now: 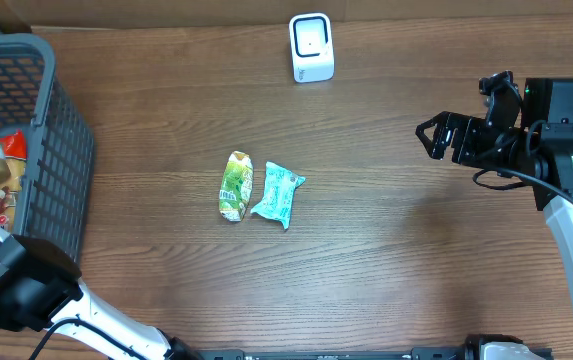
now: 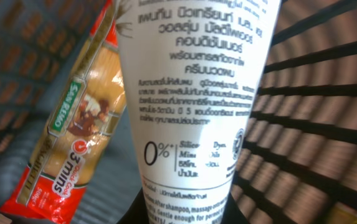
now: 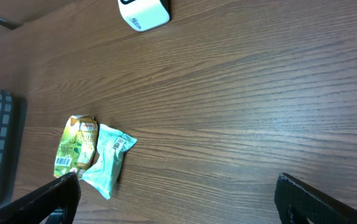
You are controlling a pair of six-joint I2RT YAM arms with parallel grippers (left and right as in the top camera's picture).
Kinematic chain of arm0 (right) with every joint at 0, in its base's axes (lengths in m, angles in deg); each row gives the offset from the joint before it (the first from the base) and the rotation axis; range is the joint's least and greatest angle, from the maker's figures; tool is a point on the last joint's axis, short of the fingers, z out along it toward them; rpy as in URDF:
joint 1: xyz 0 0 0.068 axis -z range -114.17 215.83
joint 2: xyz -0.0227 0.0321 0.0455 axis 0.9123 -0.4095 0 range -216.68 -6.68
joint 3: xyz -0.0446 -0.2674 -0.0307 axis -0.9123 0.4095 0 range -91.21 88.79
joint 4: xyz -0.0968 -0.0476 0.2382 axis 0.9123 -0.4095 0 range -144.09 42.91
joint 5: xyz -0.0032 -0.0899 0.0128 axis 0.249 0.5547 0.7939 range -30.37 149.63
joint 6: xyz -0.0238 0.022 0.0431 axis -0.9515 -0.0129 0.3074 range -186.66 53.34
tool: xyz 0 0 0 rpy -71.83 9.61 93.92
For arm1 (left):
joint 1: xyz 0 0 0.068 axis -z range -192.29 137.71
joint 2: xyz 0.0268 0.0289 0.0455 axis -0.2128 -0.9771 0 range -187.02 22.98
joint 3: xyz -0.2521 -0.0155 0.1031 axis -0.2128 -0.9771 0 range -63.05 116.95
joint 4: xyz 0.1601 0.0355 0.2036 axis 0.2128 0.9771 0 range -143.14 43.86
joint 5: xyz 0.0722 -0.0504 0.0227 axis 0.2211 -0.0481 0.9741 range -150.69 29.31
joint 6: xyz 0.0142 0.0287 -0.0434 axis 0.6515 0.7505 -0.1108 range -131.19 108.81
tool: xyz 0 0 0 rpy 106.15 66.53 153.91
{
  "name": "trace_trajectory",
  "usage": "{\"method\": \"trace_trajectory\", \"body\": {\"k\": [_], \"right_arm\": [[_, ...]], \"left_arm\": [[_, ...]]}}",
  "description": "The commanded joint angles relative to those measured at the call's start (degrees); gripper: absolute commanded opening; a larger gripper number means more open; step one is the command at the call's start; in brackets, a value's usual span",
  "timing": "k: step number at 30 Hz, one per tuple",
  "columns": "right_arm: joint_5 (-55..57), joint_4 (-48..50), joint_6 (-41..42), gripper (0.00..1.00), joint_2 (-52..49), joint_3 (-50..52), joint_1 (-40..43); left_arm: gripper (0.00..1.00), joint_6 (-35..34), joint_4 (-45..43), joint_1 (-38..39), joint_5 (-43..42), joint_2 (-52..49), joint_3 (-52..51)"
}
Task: Scan the item barcode
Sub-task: 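Carry the white tube out and set it left of the yellow carton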
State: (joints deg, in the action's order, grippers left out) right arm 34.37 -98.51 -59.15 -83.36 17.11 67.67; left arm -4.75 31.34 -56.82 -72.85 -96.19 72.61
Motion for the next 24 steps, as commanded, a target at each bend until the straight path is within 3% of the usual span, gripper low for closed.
{"method": "trace_trajectory", "body": {"k": [1,7,13,19,24], "right_arm": [[-0.26,0.63,0.13,1.0,0.04,-1.14,0.09],[-0.26,1.53,0.15,1.0,0.04,-1.14,0.09],[-0.26,2.49,0.13,1.0,0.04,-1.14,0.09],[-0.26,3.26,0.13,1.0,0.04,-1.14,0.09],[-0.26,3.23,0.15,1.0,0.04,-1.14,0.09]], "left_arm": [[0.04,0.04,2.4,0.72,-7.21,2.19,10.56],[0.04,2.71,8.17,0.87,-18.27,4.37,21.4],[0.04,6.38,12.33,4.26,-24.79,6.49,22.08],[0.04,6.23,12.33,14.88,-23.82,6.47,13.6],[0.04,6.21,12.33,26.27,-13.79,6.47,-1.57]]}}
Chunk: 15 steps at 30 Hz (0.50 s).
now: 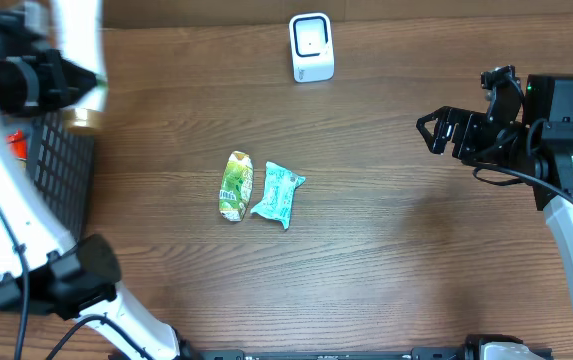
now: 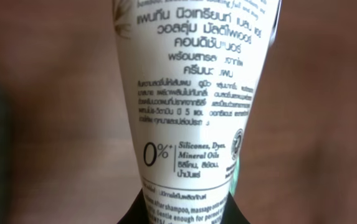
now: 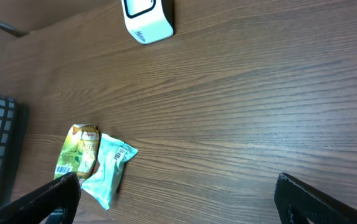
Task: Scan the item barcode
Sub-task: 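Carry the white tube out and set it left of the yellow carton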
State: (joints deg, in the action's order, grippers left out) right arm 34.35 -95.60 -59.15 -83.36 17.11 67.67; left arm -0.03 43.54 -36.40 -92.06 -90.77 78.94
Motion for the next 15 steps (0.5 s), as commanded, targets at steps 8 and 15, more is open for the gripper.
{"method": "trace_trajectory", "body": {"k": [8,15], "right_arm": [[-0.24,0.61,0.15,1.0,0.04,-1.14,0.09],[-0.22,0.35,0.13,1.0,0.04,-1.14,0.09]], "left_arm": [[0.04,-4.15,-9.53,17.77,20.04,1.03,-33.53],[0.04,-16.02,-23.74,21.9,28.28,1.03,-52.74]]}}
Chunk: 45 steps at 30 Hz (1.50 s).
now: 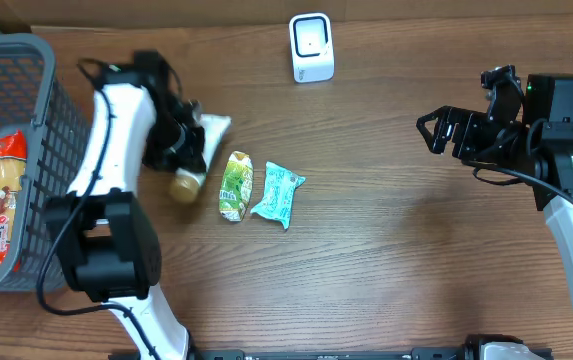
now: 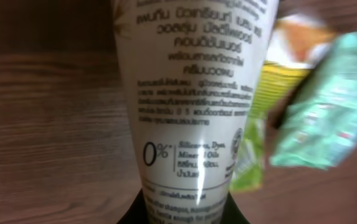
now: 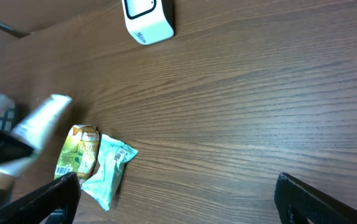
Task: Scan the item barcode
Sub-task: 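Carry the white tube out and set it left of the yellow carton, then move the left gripper back into the basket toward the spaghetti pack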
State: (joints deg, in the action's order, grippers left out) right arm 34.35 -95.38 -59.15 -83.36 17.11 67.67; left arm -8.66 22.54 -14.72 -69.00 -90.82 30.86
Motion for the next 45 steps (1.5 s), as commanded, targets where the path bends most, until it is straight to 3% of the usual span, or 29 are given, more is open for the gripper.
{"method": "trace_trajectory", "body": {"k": [1,4,6,11,13,18,24,32,38,45], "right_arm": [[-0.22,0.13,0.13,1.0,0.04,-1.14,0.09],[-0.22,0.17,0.13,1.0,0.04,-1.14,0.09],[-0.22,0.39,0.13,1.0,0.04,-1.14,0.09],[-0.22,0.61,0.13,1.0,0.04,-1.14,0.09],[-0.24,0.61,0.13,1.0,0.04,-1.14,0.09],[-0.22,0.61,0.13,1.0,0.04,-1.14,0.09],[-0.26,0.59,0.15,1.0,0.04,-1.14,0.09],[-0.24,-0.04,0.15,1.0,0.04,-1.14,0.09],[-0.24,-0.26,0.15,1.0,0.04,-1.14,0.09],[-0.24,-0.26,0.15,1.0,0.04,-1.14,0.09]], "left_arm": [[0.04,-8.59,-4.22,0.22,5.09,1.07,-6.49],[0.06,-10.51,-6.51,0.22,2.95,1.07,-9.84],[0.2,-10.47,-6.86,0.24,0.31,1.07,-10.8],[0.66,-8.98,-5.9,0.24,-7.5,1.09,-10.43],[0.76,-7.28,-4.81,0.24,-10.71,1.09,-9.33],[0.75,-4.39,1.77,0.22,-12.26,1.16,-0.15],[0.75,-3.52,11.21,0.07,-10.01,2.25,20.57],[0.79,-4.35,20.96,-4.33,0.39,6.27,48.96],[0.88,-7.69,21.11,-16.39,3.85,12.55,52.59],[0.9,-7.69,21.11,-33.2,3.82,13.42,51.25]]}}
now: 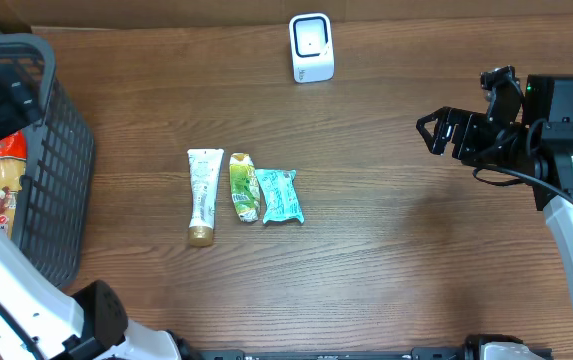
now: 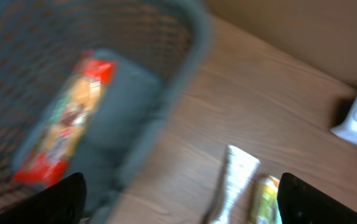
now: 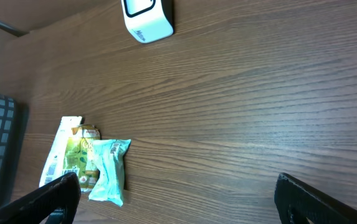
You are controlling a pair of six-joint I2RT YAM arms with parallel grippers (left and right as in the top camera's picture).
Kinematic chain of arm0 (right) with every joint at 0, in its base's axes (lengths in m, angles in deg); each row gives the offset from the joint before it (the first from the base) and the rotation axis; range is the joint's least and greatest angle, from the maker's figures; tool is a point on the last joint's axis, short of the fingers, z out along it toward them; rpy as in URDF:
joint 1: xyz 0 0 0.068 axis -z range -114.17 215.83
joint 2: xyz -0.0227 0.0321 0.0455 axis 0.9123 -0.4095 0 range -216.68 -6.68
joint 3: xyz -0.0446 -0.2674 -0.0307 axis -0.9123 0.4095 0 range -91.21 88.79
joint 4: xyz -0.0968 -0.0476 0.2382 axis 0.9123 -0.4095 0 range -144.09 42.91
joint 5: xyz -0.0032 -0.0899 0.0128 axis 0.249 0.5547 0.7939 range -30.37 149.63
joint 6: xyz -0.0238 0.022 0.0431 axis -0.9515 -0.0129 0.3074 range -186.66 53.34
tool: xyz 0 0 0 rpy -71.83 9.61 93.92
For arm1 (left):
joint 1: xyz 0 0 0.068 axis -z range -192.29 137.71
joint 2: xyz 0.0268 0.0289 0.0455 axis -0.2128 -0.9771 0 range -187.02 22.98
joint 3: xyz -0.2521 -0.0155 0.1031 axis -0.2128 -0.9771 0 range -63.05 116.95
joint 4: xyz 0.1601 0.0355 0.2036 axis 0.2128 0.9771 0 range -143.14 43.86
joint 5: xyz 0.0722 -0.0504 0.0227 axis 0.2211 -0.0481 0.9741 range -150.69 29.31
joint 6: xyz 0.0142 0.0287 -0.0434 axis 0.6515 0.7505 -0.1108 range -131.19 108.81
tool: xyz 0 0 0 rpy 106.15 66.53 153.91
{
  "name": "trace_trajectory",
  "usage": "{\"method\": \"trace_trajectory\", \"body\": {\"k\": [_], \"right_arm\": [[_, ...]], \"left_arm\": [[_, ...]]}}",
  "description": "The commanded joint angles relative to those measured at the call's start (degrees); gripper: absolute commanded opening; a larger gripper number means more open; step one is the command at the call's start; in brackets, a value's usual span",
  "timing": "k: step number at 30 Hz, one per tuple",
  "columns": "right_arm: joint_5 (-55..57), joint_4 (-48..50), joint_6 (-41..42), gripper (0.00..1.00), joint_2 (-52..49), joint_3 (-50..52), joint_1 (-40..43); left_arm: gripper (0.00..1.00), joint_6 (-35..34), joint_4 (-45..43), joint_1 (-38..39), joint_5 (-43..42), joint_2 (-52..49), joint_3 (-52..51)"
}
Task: Scan the item barcode
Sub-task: 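Move the left gripper back into the basket toward the spaghetti pack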
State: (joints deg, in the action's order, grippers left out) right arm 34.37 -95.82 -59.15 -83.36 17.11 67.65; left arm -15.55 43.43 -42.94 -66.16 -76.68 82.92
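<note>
Three items lie side by side mid-table: a white tube point(image 1: 202, 195), a green-yellow packet point(image 1: 243, 188) and a teal packet point(image 1: 280, 195). The white scanner point(image 1: 311, 47) stands at the far edge. My left gripper point(image 2: 178, 211) hangs open and empty over the basket's near rim; its blurred view shows the tube point(image 2: 234, 183) and the scanner. My right gripper point(image 3: 178, 205) is open and empty, high at the right, well away from the tube point(image 3: 58, 155), the teal packet point(image 3: 108, 169) and the scanner point(image 3: 146, 17).
A grey mesh basket point(image 1: 51, 150) stands at the left edge with a red pasta packet point(image 1: 1, 188) inside, seen also as the pasta packet point(image 2: 66, 124) in the left wrist view. Bare wood lies between the items and the right arm point(image 1: 556, 120).
My left gripper has let go of the white tube, which now lies flat left of the green-yellow packet. The gripper is open and back over the basket. Both packets stand straighter, shifted slightly right.
My left gripper was shut on the white tube inside the basket beside the pasta packet. Then it held the tube outside the basket, then just left of the two packets. Now the tube rests on the table. The right arm stayed put, open.
</note>
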Motion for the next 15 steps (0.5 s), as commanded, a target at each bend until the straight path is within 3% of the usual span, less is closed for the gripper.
{"method": "trace_trajectory", "body": {"k": [1,7,15], "right_arm": [[-0.26,0.17,0.15,1.0,0.04,-1.14,0.11],[-0.26,0.44,0.15,1.0,0.04,-1.14,0.11],[-0.24,0.68,0.13,1.0,0.04,-1.14,0.11]], "left_arm": [[0.9,-0.81,0.22,-6.91,1.01,-0.72,-1.6],[0.94,-0.81,-3.76,-15.1,0.55,-0.74,-10.36],[0.99,4.96,-19.67,-16.98,0.57,-0.74,-27.76]]}}
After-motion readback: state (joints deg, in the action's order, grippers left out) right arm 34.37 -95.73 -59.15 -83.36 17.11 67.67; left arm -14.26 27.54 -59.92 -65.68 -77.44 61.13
